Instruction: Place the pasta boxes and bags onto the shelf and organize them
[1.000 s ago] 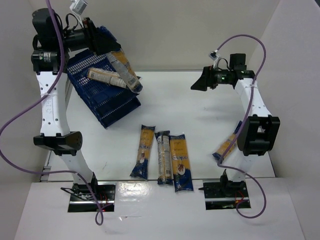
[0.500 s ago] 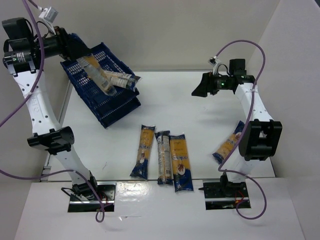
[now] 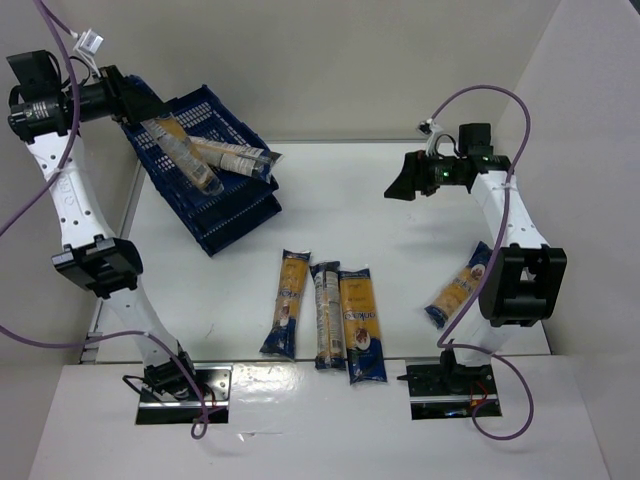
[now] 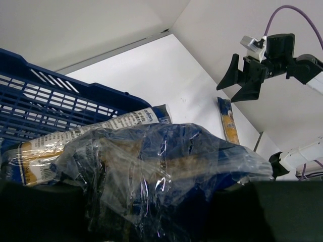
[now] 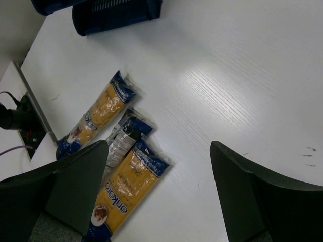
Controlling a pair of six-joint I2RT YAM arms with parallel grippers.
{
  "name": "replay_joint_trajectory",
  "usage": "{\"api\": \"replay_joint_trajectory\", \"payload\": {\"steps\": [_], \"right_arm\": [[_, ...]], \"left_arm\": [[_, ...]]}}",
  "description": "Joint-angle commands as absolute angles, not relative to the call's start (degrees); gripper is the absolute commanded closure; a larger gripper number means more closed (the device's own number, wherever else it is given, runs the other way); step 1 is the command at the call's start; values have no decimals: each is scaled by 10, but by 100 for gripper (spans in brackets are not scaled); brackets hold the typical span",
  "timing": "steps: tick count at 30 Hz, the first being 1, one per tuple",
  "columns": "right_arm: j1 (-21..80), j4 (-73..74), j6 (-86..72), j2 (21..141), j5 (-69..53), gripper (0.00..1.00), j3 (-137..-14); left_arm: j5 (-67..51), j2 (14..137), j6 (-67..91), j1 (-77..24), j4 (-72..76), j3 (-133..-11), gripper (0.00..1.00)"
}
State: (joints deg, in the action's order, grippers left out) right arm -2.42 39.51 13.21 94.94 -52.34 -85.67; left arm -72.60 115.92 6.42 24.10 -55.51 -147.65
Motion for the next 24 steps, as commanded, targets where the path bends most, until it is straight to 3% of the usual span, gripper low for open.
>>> {"api": "replay_joint_trajectory", "payload": {"steps": [1, 17, 24], "right_arm": [[-23, 402, 145, 919, -518, 10, -849], [-23, 403, 150, 935, -518, 10, -844], [-23, 403, 156, 954, -518, 10, -860]], "left_arm": [[-799, 1161, 99, 252, -499, -1492, 100], [-811, 1236, 166, 252, -439, -1476, 100], [-781, 1241, 174, 252, -445, -1559, 100]]}}
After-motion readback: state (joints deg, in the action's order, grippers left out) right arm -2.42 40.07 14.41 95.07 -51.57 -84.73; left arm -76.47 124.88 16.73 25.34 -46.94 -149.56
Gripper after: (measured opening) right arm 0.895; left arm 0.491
